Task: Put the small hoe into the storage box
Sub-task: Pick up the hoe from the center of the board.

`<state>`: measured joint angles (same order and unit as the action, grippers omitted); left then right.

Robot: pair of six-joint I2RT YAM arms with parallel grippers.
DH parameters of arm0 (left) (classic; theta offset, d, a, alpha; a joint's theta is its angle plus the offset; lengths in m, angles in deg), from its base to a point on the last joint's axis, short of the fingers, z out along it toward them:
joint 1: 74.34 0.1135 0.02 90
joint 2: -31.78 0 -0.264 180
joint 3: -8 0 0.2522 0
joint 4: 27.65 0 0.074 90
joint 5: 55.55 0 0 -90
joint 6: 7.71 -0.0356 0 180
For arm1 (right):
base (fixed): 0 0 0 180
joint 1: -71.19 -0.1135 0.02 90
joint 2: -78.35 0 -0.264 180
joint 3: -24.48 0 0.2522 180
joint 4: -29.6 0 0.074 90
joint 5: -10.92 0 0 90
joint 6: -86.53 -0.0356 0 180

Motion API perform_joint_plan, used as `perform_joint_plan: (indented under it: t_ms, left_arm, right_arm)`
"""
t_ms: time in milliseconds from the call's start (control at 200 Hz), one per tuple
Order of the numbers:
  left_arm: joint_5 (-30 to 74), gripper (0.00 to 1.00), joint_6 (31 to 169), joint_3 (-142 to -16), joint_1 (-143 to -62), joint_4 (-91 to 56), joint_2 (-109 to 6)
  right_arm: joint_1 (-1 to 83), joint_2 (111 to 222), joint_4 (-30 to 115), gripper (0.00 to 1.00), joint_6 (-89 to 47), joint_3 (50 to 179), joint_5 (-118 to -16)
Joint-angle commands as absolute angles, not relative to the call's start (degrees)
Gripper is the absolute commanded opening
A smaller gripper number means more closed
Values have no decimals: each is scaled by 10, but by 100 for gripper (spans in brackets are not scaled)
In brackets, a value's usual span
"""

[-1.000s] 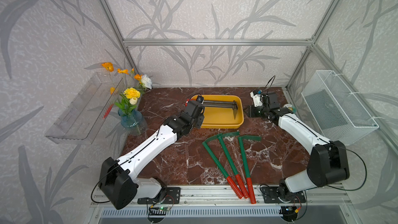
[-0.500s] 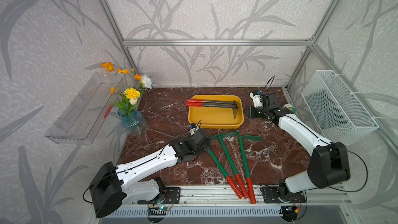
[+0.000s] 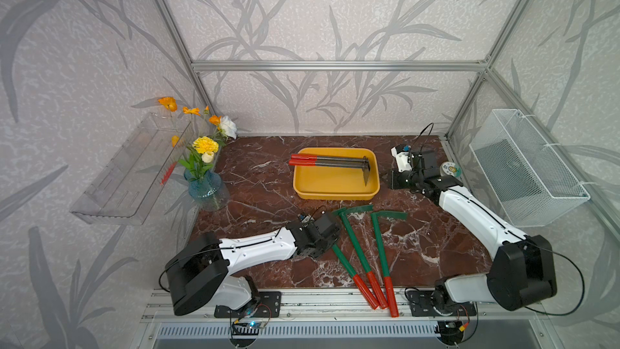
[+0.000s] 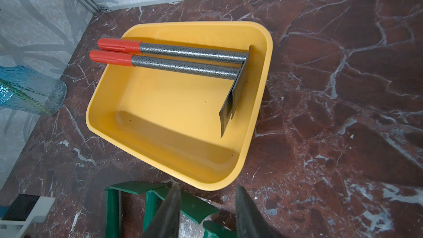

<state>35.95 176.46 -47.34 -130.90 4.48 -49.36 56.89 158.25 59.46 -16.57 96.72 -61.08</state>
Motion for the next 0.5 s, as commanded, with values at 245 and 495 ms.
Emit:
perform_joint_plan:
  t_ms: [245,495]
  left_arm:
    - [301,64,1834,-501,-1310,16,-584]
    - [290,61,1841,-520,-1304,64,-597]
  right_arm:
    - [569,1591,559,40,-174,957,-602]
    - [575,1596,552,40,-183,951,-592]
